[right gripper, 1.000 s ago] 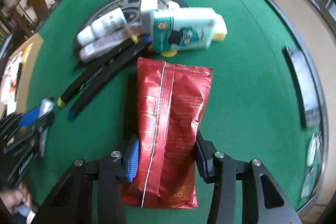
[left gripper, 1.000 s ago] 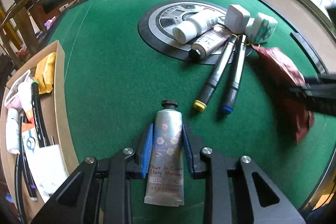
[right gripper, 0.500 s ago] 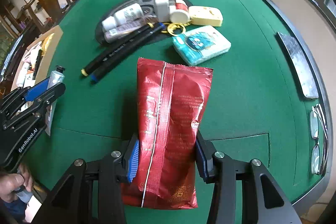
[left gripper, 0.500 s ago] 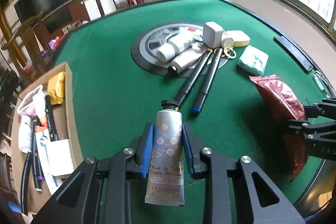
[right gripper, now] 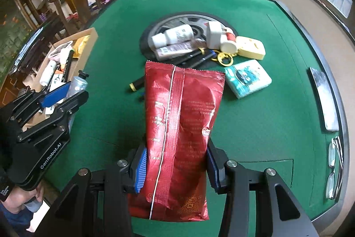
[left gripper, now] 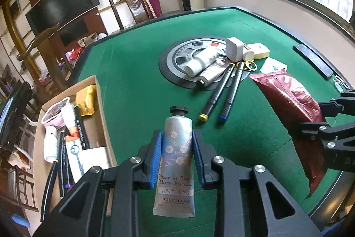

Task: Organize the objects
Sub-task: 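Carry the cream tube with the left tool while the right tool carries the red bag to the tray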

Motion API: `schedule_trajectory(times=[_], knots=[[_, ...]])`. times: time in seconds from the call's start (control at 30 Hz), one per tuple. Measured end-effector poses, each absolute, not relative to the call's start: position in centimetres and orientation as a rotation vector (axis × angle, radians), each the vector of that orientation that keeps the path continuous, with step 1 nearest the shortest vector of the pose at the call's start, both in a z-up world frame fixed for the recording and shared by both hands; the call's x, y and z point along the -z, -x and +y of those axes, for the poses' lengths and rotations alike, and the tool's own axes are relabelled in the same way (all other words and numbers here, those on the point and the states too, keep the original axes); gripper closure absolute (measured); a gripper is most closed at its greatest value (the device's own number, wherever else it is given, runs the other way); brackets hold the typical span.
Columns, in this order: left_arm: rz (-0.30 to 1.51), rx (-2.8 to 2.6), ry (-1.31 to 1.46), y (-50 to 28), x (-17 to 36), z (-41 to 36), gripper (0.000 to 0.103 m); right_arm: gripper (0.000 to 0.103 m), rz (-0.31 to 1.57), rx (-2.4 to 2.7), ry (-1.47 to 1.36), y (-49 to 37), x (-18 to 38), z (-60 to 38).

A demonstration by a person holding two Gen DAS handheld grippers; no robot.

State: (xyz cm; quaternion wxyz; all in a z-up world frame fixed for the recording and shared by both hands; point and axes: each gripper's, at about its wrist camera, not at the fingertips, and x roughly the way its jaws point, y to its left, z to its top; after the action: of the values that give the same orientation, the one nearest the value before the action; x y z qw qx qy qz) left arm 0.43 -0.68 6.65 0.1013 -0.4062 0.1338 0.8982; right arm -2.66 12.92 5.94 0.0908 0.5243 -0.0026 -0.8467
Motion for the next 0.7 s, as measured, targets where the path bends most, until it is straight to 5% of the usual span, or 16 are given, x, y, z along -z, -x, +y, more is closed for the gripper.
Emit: schedule_trajectory(times=[0.7], knots=[[0.403,-2.705,1.172,-1.4,-7.6,-3.2,0.076,0.054,0.037,2.486,-1.512,2.2,-6.9,9.7]])
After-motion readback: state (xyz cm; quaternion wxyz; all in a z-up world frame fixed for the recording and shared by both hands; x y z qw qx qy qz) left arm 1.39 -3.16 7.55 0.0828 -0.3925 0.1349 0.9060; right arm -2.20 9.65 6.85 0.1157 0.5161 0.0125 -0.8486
